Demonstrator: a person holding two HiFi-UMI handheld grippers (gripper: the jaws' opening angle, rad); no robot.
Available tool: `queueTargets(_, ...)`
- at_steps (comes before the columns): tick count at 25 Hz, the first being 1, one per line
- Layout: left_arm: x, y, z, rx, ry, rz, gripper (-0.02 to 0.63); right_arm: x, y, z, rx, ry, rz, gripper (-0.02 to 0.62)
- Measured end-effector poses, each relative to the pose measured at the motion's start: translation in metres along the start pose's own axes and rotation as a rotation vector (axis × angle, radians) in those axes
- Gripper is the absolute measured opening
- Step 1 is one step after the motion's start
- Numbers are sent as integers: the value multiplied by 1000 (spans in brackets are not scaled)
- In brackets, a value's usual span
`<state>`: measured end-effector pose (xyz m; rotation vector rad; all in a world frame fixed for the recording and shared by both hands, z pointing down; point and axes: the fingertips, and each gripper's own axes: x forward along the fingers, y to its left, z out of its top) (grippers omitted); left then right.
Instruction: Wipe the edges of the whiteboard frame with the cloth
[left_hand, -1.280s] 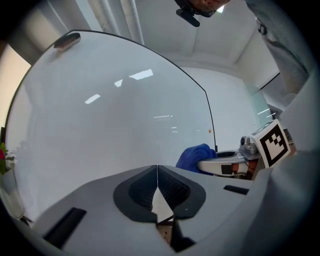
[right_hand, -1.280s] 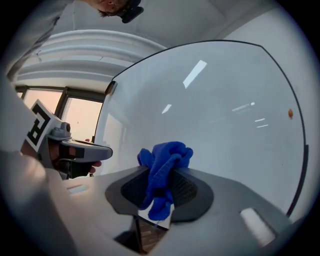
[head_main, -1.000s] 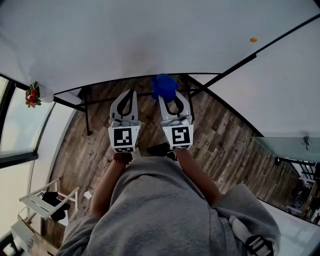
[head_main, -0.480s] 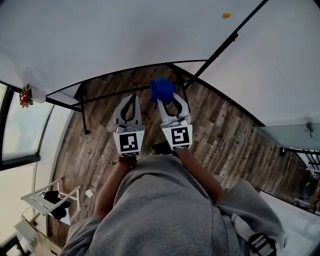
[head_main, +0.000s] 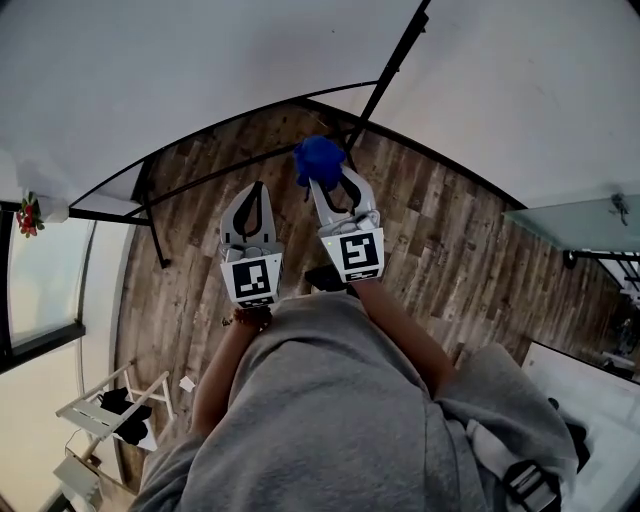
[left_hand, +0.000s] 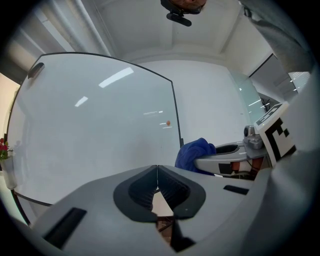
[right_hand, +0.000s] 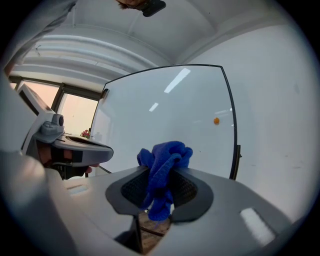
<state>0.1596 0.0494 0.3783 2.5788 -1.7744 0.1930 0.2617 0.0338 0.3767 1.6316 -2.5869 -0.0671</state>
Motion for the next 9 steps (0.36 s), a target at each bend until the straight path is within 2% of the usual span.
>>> queueTargets(9,1,-54,-13,3,25,-85,9,-31,-44,-21,4,31,-58,115)
